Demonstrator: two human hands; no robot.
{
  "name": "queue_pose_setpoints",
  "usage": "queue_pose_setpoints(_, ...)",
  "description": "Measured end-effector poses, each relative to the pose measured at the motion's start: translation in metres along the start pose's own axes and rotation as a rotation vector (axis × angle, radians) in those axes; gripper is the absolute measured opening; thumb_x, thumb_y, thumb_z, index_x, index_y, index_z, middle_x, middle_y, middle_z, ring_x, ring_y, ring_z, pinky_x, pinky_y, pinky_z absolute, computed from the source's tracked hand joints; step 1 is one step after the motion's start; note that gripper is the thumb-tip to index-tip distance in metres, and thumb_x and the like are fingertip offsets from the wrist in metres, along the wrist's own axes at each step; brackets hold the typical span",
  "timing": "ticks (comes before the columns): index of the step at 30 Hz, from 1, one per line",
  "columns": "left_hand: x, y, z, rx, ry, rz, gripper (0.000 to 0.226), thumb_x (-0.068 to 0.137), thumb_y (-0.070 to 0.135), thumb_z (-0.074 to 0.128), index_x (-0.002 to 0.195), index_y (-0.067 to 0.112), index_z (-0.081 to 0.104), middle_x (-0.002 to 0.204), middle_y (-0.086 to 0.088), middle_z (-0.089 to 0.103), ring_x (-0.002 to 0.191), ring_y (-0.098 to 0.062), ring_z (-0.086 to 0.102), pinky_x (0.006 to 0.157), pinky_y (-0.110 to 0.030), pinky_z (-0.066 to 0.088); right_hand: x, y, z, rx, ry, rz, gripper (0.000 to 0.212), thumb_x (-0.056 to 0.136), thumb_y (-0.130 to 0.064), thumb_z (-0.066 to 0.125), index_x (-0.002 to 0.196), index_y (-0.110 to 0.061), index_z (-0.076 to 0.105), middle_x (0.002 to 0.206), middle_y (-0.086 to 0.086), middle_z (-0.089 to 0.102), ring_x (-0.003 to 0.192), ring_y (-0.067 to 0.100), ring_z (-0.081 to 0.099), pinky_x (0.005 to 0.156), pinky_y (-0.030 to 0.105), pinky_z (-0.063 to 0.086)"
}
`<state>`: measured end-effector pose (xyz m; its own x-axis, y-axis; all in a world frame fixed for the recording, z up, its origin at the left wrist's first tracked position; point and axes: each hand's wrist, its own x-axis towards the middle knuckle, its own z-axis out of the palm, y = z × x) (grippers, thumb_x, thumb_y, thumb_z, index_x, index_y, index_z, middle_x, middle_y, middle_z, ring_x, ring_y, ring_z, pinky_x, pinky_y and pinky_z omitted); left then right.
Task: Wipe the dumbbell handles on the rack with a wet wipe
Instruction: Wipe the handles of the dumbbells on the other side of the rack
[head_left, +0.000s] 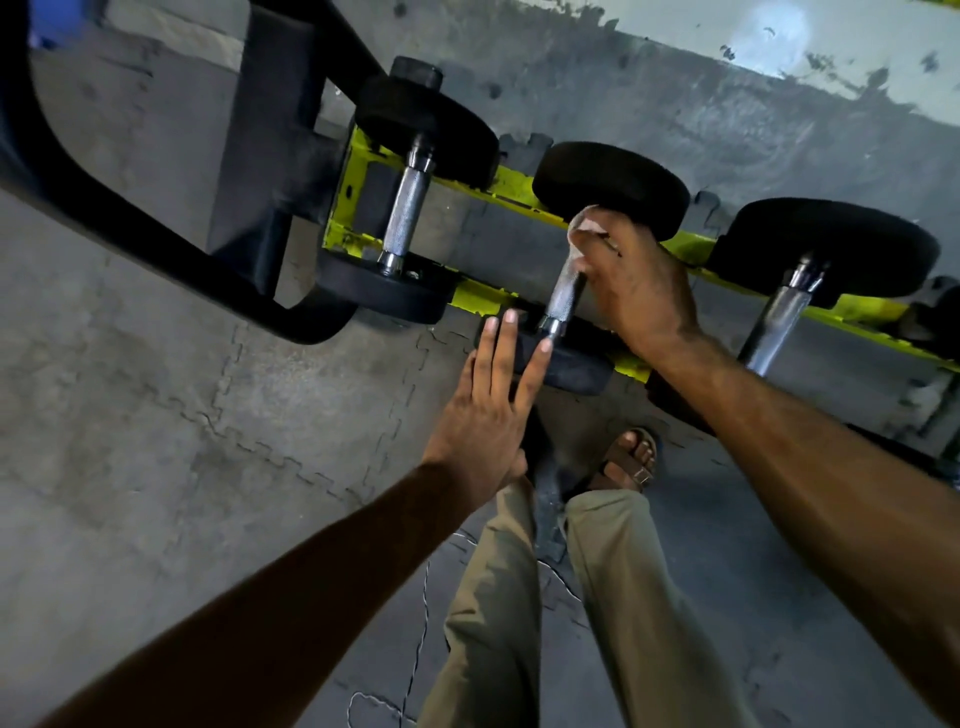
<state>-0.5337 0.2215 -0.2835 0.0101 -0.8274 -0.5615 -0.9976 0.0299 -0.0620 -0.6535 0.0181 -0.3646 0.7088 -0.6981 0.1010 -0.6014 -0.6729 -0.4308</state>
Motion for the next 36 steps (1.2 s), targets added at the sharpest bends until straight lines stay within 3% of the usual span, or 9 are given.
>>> queue_pose_setpoints(3, 0.001, -0.001, 0.002, 0.009, 0.013, -0.014, 0.136, 0.087, 0.069, 0.063, 0.156, 0.000, -0.031, 0.158, -0.042, -0.030, 0.154, -0.056, -0.014, 0.126, -0.058, 0.018, 0.005, -0.007, -0.002, -0.137, -0.103, -0.084, 0.033, 0.105, -0.025, 0.044, 0.137, -0.024, 0.052, 0.145, -0.009, 0.049, 0.094, 0.026, 0.069, 0.057, 0.038, 0.055)
queue_pose_setpoints(6, 0.000, 0.002, 0.000, 0.053, -0.012, -0.015, 0.135, 0.089, 0.070, 0.060, 0.154, -0.002, -0.032, 0.157, -0.044, -0.030, 0.153, -0.057, -0.014, 0.127, -0.057, 0.017, 0.020, -0.026, -0.021, -0.302, -0.394, -0.275, 0.024, 0.101, -0.027, 0.044, 0.115, -0.019, 0.061, 0.117, -0.001, 0.063, 0.081, 0.030, 0.070, 0.052, 0.033, 0.046)
queue_pose_setpoints(10, -0.001, 0.003, -0.003, 0.076, 0.004, -0.032, 0.129, 0.092, 0.067, 0.056, 0.154, -0.002, -0.033, 0.156, -0.044, -0.032, 0.153, -0.057, -0.014, 0.127, -0.056, 0.017, 0.052, -0.035, -0.045, -0.429, -0.450, -0.111, 0.025, 0.096, -0.014, 0.049, 0.117, -0.012, 0.063, 0.113, 0.006, 0.065, 0.093, 0.035, 0.070, 0.061, 0.037, 0.046)
queue_pose_setpoints(13, -0.001, 0.008, -0.004, 0.101, -0.002, -0.040, 0.127, 0.093, 0.070, 0.051, 0.153, -0.003, -0.035, 0.154, -0.045, -0.035, 0.153, -0.057, -0.014, 0.127, -0.056, 0.018, 0.054, -0.066, -0.041, -0.369, -0.751, -0.071, 0.028, 0.096, -0.017, 0.050, 0.118, -0.012, 0.066, 0.119, 0.010, 0.067, 0.103, 0.031, 0.067, 0.075, 0.038, 0.051)
queue_pose_setpoints(16, -0.001, 0.009, -0.006, 0.107, -0.016, -0.052, 0.133, 0.090, 0.078, 0.050, 0.153, -0.003, -0.035, 0.154, -0.044, -0.034, 0.154, -0.057, -0.014, 0.128, -0.055, 0.018, 0.057, -0.082, -0.032, -0.207, -1.021, -0.083, 0.020, 0.096, -0.021, 0.051, 0.100, -0.012, 0.069, 0.099, 0.009, 0.071, 0.065, 0.020, 0.064, 0.052, 0.025, 0.045)
queue_pose_setpoints(21, -0.003, 0.006, -0.003, 0.094, 0.012, -0.027, 0.131, 0.091, 0.076, 0.051, 0.154, -0.001, -0.033, 0.156, -0.043, -0.033, 0.154, -0.056, -0.014, 0.128, -0.056, 0.019, 0.052, -0.057, -0.044, -0.246, -0.758, -0.046, 0.021, 0.094, -0.022, 0.054, 0.107, -0.019, 0.070, 0.107, 0.011, 0.071, 0.100, 0.031, 0.069, 0.075, 0.034, 0.049)
queue_pose_setpoints(25, -0.001, 0.007, -0.004, 0.054, -0.025, -0.034, 0.128, 0.093, 0.074, 0.051, 0.154, 0.000, -0.034, 0.156, -0.042, -0.033, 0.153, -0.056, -0.016, 0.127, -0.056, 0.018, 0.040, -0.070, -0.046, -0.067, -0.902, -0.132, 0.019, 0.090, -0.019, 0.053, 0.097, -0.027, 0.070, 0.094, 0.009, 0.072, 0.085, 0.030, 0.071, 0.069, 0.038, 0.058)
queue_pose_setpoints(31, 0.000, -0.002, -0.002, 0.038, -0.024, -0.009, 0.134, 0.090, 0.076, 0.055, 0.154, 0.000, -0.034, 0.156, -0.042, -0.034, 0.153, -0.057, -0.017, 0.126, -0.056, 0.020, 0.051, -0.053, -0.042, -0.259, -0.531, -0.039, 0.017, 0.092, -0.034, 0.057, 0.101, -0.027, 0.070, 0.105, 0.001, 0.070, 0.095, 0.030, 0.069, 0.067, 0.035, 0.048)
queue_pose_setpoints(36, -0.002, -0.001, -0.003, 0.026, -0.018, 0.027, 0.135, 0.089, 0.074, 0.059, 0.155, 0.001, -0.034, 0.157, -0.040, -0.034, 0.153, -0.056, -0.017, 0.127, -0.056, 0.021, 0.025, -0.064, -0.039, -0.173, -0.681, -0.167, 0.018, 0.088, -0.022, 0.053, 0.096, -0.025, 0.069, 0.100, 0.002, 0.068, 0.089, 0.031, 0.067, 0.060, 0.035, 0.048)
